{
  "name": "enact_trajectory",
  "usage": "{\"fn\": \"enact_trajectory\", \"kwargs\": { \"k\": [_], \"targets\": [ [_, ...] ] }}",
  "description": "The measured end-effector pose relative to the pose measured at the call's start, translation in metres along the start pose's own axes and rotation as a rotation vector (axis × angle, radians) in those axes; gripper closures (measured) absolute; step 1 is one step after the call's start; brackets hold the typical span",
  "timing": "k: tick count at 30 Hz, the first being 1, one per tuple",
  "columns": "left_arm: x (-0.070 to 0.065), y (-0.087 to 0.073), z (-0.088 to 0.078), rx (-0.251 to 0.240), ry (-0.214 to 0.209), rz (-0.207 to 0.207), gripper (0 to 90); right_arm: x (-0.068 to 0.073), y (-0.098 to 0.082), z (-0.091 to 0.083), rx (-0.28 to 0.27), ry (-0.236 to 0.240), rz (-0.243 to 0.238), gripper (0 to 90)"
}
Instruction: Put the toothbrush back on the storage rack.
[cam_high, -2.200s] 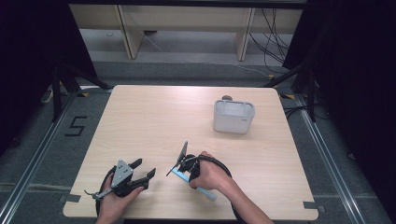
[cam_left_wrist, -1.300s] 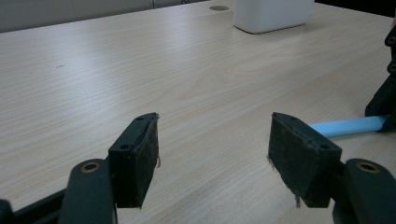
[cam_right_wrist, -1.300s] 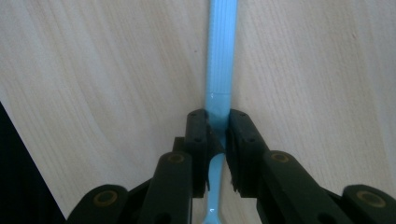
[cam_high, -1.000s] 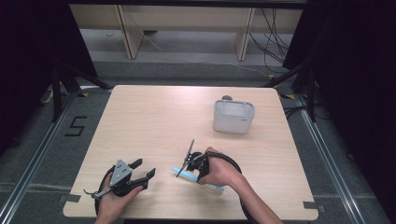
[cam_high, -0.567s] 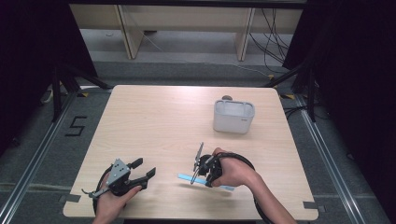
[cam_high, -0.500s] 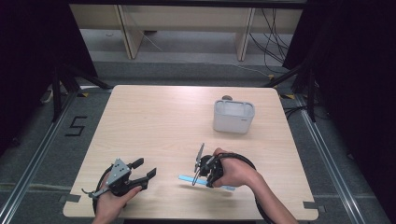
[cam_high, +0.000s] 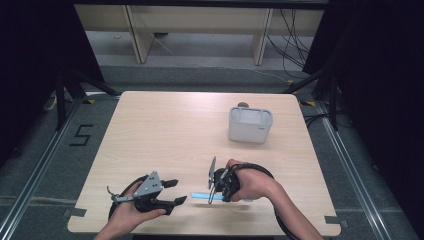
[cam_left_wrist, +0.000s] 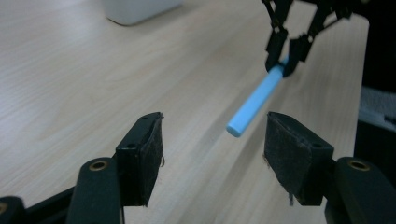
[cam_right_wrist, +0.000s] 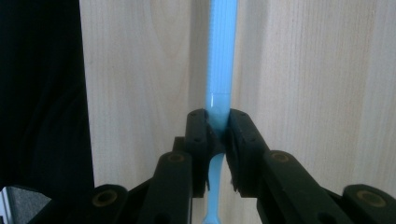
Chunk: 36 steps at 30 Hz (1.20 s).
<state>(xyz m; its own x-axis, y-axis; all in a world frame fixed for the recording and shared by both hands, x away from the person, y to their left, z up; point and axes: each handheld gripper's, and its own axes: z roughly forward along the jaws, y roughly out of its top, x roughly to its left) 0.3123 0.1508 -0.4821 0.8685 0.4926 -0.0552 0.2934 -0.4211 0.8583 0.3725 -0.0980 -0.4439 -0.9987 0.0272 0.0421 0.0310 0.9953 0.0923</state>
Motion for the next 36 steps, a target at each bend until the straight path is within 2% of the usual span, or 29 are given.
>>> {"fn": "enact_trajectory", "kwargs": {
  "k": [2,3,5,8,9,11,13,14,16,18,20,21,24,25,26,27,28,29,30,31,33,34,35,36],
  "targets": [
    [-0.002,0.003,0.003,0.046,-0.016,0.029,36.7,0.002,0.001,-0.001,0.0,-0.001,0.003,79.4],
    [-0.004,0.004,0.005,0.06,-0.021,0.034,36.7,0.003,0.003,-0.003,0.017,-0.001,0.014,79.4],
    [-0.005,0.005,0.009,0.063,-0.037,0.046,36.7,0.003,0.003,-0.004,0.005,-0.003,0.002,79.4],
    [-0.007,0.008,0.013,0.093,-0.044,0.073,36.9,0.003,0.004,-0.005,-0.004,-0.002,-0.013,79.4],
    [-0.008,0.009,0.016,0.087,-0.054,0.073,37.0,0.004,0.005,-0.005,-0.003,-0.008,-0.02,79.4],
    [-0.009,0.011,0.018,0.109,-0.064,0.093,37.4,0.006,0.006,-0.006,0.024,-0.002,-0.007,79.4],
    [-0.01,0.014,0.021,0.124,-0.073,0.122,38.3,0.004,0.007,-0.003,0.01,0.001,-0.026,79.4],
    [-0.011,0.015,0.023,0.129,-0.086,0.123,38.7,0.006,0.008,-0.005,0.028,-0.001,-0.013,79.4],
    [-0.011,0.017,0.026,0.141,-0.09,0.131,39.7,0.005,0.009,-0.004,0.009,0.008,-0.035,79.4],
    [-0.01,0.019,0.029,0.156,-0.092,0.159,40.8,0.006,0.011,-0.005,0.028,0.007,-0.024,79.4],
    [-0.011,0.02,0.03,0.159,-0.09,0.157,41.6,0.006,0.011,-0.004,0.005,0.003,-0.042,79.4],
    [-0.01,0.021,0.03,0.165,-0.087,0.166,41.9,0.007,0.012,-0.006,0.016,0.013,-0.025,79.4],
    [-0.009,0.022,0.031,0.161,-0.092,0.171,42.9,0.006,0.012,-0.005,-0.002,0.007,-0.059,79.4],
    [-0.009,0.022,0.032,0.161,-0.1,0.165,43.2,0.006,0.012,-0.006,0.0,0.008,-0.054,79.4],
    [-0.009,0.023,0.033,0.17,-0.103,0.175,43.7,0.008,0.013,-0.007,0.008,0.013,-0.028,79.4],
    [-0.009,0.023,0.033,0.18,-0.099,0.19,44.4,0.005,0.013,-0.007,0.005,0.008,-0.055,79.4],
    [-0.01,0.022,0.035,0.176,-0.106,0.181,44.8,0.006,0.014,-0.007,0.009,0.005,-0.044,79.4],
    [-0.01,0.022,0.035,0.182,-0.11,0.189,45.3,0.004,0.015,-0.008,-0.001,0.002,-0.07,79.4],
    [-0.01,0.022,0.035,0.182,-0.11,0.189,45.7,0.005,0.016,-0.009,0.007,-0.002,-0.066,79.4],
    [-0.011,0.023,0.036,0.188,-0.112,0.201,46.8,0.007,0.016,-0.009,0.012,-0.001,-0.036,79.4],
    [-0.011,0.024,0.037,0.192,-0.117,0.201,49.2,0.005,0.017,-0.008,0.003,0.001,-0.074,79.4],
    [-0.012,0.024,0.037,0.187,-0.123,0.191,49.2,0.005,0.017,-0.008,0.003,0.001,-0.074,79.4],
    [-0.011,0.025,0.038,0.195,-0.126,0.212,52.2,0.008,0.02,-0.008,0.01,0.007,-0.064,79.4],
    [-0.012,0.025,0.038,0.189,-0.131,0.206,53.4,0.007,0.02,-0.008,-0.001,0.012,-0.075,79.4]
  ]
}}
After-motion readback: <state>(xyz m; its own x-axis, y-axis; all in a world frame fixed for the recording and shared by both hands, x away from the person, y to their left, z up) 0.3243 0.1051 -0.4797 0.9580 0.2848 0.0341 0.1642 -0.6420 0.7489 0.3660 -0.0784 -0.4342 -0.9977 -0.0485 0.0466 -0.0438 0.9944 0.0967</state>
